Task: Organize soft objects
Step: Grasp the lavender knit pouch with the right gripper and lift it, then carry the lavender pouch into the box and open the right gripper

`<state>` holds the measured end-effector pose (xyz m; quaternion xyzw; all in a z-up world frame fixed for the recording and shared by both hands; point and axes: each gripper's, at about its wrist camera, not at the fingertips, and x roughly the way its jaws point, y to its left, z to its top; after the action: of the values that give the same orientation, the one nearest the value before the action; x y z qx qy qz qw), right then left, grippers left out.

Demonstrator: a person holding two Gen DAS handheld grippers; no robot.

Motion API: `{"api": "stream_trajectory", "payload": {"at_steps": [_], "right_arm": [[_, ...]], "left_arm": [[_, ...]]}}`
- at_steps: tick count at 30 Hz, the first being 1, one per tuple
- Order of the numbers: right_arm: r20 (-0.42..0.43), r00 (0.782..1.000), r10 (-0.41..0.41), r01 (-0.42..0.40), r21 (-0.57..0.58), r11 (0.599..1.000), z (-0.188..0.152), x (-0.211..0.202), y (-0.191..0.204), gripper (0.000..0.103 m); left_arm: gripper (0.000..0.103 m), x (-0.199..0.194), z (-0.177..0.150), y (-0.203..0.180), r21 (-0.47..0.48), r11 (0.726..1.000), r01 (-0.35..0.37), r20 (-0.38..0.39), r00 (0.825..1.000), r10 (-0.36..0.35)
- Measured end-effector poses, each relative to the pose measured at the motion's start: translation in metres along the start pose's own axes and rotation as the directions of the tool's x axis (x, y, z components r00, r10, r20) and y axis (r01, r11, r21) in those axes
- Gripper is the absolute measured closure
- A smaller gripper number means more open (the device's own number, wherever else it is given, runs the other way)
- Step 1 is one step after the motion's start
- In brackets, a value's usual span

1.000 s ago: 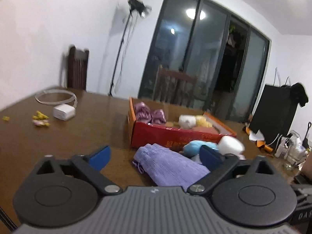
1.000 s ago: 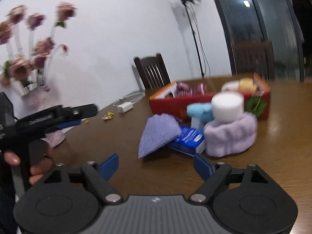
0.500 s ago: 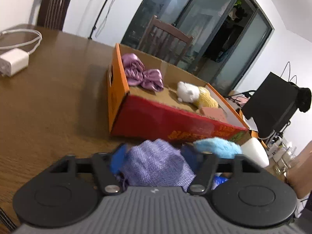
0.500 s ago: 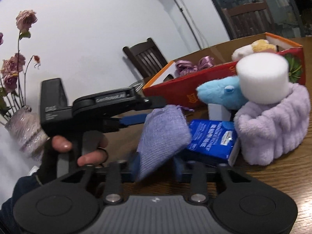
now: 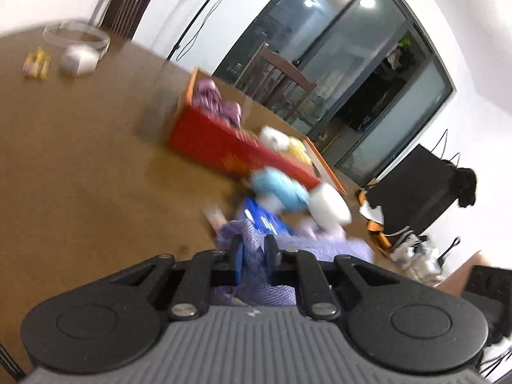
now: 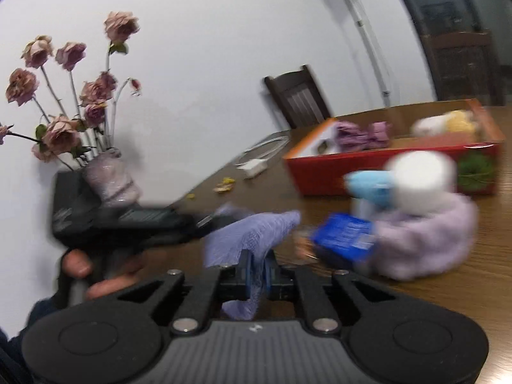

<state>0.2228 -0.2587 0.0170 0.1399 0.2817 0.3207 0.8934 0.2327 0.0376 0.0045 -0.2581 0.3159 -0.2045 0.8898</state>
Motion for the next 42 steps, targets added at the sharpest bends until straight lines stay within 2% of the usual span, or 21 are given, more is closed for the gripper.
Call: {"api": "stream_trajectory", "payload": {"at_steps": [2, 3, 4, 5, 8, 9, 11, 12, 13, 18, 20, 22, 23, 25, 28, 29, 31, 32, 34, 38, 42], "right_arm": [[0.008, 0.994, -0.106, 0.106, 0.014, 0.994, -0.006, -0.009, -0.010, 0.092], [0.012, 0.984, -0.176, 0.176, -0.018, 0.984, -0.008, -0.009, -0.011, 0.092], [0.033, 0.966, -0.256, 0.258, -0.059, 0.964, -0.014, -0.013, -0.010, 0.091], [0.050, 0.956, -0.290, 0.293, -0.077, 0.953, -0.017, -0.018, -0.011, 0.090], [0.084, 0.954, -0.287, 0.289, -0.021, 0.957, -0.024, -0.037, -0.024, 0.079], [0.096, 0.957, -0.274, 0.275, 0.001, 0.961, -0.027, -0.041, -0.026, 0.071], [0.113, 0.956, -0.270, 0.269, 0.023, 0.963, -0.030, -0.043, -0.031, 0.062], [0.113, 0.953, -0.280, 0.278, 0.032, 0.960, -0.030, -0.040, -0.032, 0.052], [0.103, 0.952, -0.290, 0.288, 0.031, 0.957, -0.032, -0.037, -0.030, 0.048], [0.054, 0.934, -0.354, 0.354, 0.013, 0.935, -0.042, -0.019, -0.027, 0.048], [0.037, 0.924, -0.381, 0.382, -0.019, 0.924, -0.044, -0.010, -0.025, 0.048], [0.033, 0.909, -0.417, 0.418, -0.061, 0.907, -0.046, -0.002, -0.024, 0.048], [0.032, 0.903, -0.429, 0.430, -0.075, 0.900, -0.046, 0.000, -0.024, 0.048], [0.020, 0.901, -0.434, 0.434, -0.086, 0.897, -0.047, 0.001, -0.024, 0.049], [-0.003, 0.895, -0.445, 0.443, -0.095, 0.892, -0.049, 0.005, -0.026, 0.050], [0.001, 0.891, -0.453, 0.451, -0.111, 0.886, -0.051, 0.006, -0.024, 0.052], [0.007, 0.885, -0.465, 0.460, -0.159, 0.873, -0.053, 0.009, -0.018, 0.075], [0.013, 0.879, -0.476, 0.470, -0.177, 0.865, -0.054, 0.010, -0.015, 0.077], [0.006, 0.887, -0.462, 0.454, -0.193, 0.870, -0.053, 0.012, -0.012, 0.093], [-0.005, 0.896, -0.443, 0.433, -0.206, 0.878, -0.048, 0.013, -0.005, 0.097], [0.085, 0.939, -0.334, 0.344, -0.173, 0.923, -0.017, -0.009, 0.008, 0.098]], "left_arm": [[0.076, 0.004, -0.028, -0.016, 0.021, 1.000, -0.013, 0.001, 1.000, 0.013], [0.061, 0.004, -0.036, -0.023, 0.051, 0.999, -0.019, -0.006, 1.000, 0.019], [0.058, 0.003, -0.043, -0.031, 0.086, 0.996, -0.015, -0.011, 1.000, 0.016], [0.057, 0.000, -0.049, -0.039, 0.137, 0.991, -0.013, 0.003, 1.000, 0.013], [0.034, -0.013, -0.055, -0.049, 0.199, 0.979, -0.044, 0.077, 0.997, 0.029], [0.026, -0.012, -0.054, -0.049, 0.200, 0.978, -0.056, 0.087, 0.995, 0.039], [0.026, -0.006, -0.050, -0.047, 0.197, 0.979, -0.042, 0.067, 0.997, 0.030], [0.026, 0.000, -0.049, -0.047, 0.191, 0.981, -0.035, 0.047, 0.999, 0.027], [0.026, 0.004, -0.050, -0.046, 0.187, 0.982, -0.033, 0.038, 0.999, 0.027], [0.027, 0.031, -0.048, -0.047, 0.177, 0.984, -0.020, 0.009, 1.000, 0.019], [0.035, 0.038, -0.048, -0.047, 0.173, 0.985, 0.000, -0.006, 1.000, 0.001], [0.057, 0.045, -0.049, -0.049, 0.186, 0.982, -0.003, -0.021, 1.000, 0.008], [0.062, 0.048, -0.051, -0.049, 0.193, 0.981, -0.001, -0.033, 0.999, 0.008], [0.070, 0.051, -0.053, -0.048, 0.188, 0.982, 0.027, -0.044, 0.999, -0.019], [0.075, 0.053, -0.056, -0.050, 0.196, 0.979, 0.055, -0.068, 0.997, -0.043], [0.075, 0.052, -0.057, -0.051, 0.209, 0.976, 0.058, -0.071, 0.997, -0.044], [0.077, 0.050, -0.058, -0.052, 0.224, 0.973, 0.063, -0.071, 0.996, -0.048], [0.077, 0.050, -0.058, -0.053, 0.232, 0.970, 0.073, -0.074, 0.996, -0.057], [0.081, 0.047, -0.057, -0.054, 0.246, 0.964, 0.097, -0.079, 0.994, -0.080], [0.086, 0.038, -0.047, -0.060, 0.270, 0.950, 0.160, -0.082, 0.986, -0.143], [0.087, 0.015, -0.020, -0.077, 0.365, 0.908, 0.207, -0.019, 0.977, -0.215]]}}
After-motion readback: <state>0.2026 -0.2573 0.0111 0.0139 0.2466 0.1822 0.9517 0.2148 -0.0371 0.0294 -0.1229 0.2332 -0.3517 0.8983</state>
